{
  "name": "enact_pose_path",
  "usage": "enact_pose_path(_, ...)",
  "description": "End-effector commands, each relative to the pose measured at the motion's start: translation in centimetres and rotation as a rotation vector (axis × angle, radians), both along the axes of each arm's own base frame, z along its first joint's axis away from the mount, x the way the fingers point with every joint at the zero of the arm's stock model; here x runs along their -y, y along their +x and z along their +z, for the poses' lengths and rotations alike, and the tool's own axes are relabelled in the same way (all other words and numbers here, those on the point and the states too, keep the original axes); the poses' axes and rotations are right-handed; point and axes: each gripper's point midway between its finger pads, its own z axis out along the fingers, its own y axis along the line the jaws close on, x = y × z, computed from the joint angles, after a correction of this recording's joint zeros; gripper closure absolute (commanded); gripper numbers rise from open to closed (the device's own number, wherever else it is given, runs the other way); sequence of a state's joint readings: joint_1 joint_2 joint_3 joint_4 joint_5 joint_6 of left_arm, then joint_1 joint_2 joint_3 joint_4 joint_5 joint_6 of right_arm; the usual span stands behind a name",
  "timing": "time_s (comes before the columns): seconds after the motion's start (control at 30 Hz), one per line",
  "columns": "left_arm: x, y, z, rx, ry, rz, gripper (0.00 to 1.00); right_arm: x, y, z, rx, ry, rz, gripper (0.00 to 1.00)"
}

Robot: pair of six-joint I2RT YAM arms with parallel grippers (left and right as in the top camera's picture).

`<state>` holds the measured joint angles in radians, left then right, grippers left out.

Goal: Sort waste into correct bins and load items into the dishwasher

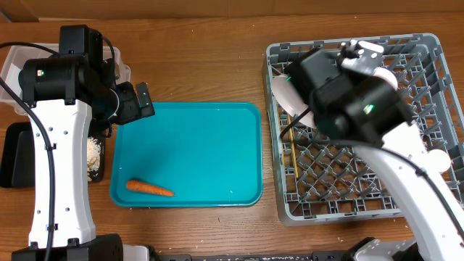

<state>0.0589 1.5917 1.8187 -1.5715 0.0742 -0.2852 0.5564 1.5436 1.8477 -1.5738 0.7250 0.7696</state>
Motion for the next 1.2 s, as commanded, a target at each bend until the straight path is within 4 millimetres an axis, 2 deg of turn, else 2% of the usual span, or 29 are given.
enact_pose_path(0.0,0.1,0.0,-0.2,-0.007,-0.001,-0.017,0.00,-0.5,0.7,-2.3,-0.222,0.053,0.276,0.06)
enact_pose_path(0.1,0.1,0.0,-0.2,-0.007,-0.001,-0.017,0.00,-1.3,0.9,-3.5,-0.322,0.107,0.488,0.05)
enact_pose_path(0.17,0.1,0.0,-0.2,-0.007,-0.001,-0.017,0.00,-1.0,1.0,-4.0,-0.357,0.137,0.550,0.06)
enact_pose_path(0.3,0.1,0.0,-0.2,-0.007,-0.003,-0.009,0.00,-0.1,2.0,-5.0,-0.379,0.143,0.541,0.06)
enact_pose_path(0.47,0.1,0.0,-0.2,-0.007,-0.003,-0.009,0.00,-2.0,2.7,-7.7,-0.471,0.172,0.633,0.06)
enact_pose_path(0.57,0.1,0.0,-0.2,-0.008,-0.003,-0.009,0.00,-2.8,3.7,-10.1,-0.532,0.179,0.635,0.06)
enact_pose_path(0.7,0.1,0.1,-0.2,-0.007,-0.003,-0.009,0.00,-3.6,4.7,-11.3,-0.541,0.181,0.648,0.07)
enact_pose_path(0.83,0.1,0.1,-0.2,-0.007,-0.003,-0.009,0.00,-4.1,6.8,-11.1,-0.459,0.174,0.655,0.23)
enact_pose_path(0.93,0.1,0.0,-0.2,-0.007,-0.003,-0.009,0.00,-4.4,8.0,-10.7,-0.407,0.171,0.661,0.46)
enact_pose_path(1.0,0.1,0.0,-0.3,-0.008,-0.003,-0.009,0.00,-4.4,8.2,-10.6,-0.398,0.167,0.655,0.64)
enact_pose_path(1.07,0.1,0.0,-0.3,-0.009,-0.003,-0.009,0.00,-4.3,8.2,-10.6,-0.398,0.171,0.646,0.78)
enact_pose_path(1.17,0.1,0.0,-0.3,-0.008,-0.003,-0.009,0.00,-4.0,8.1,-10.6,-0.398,0.166,0.614,0.88)
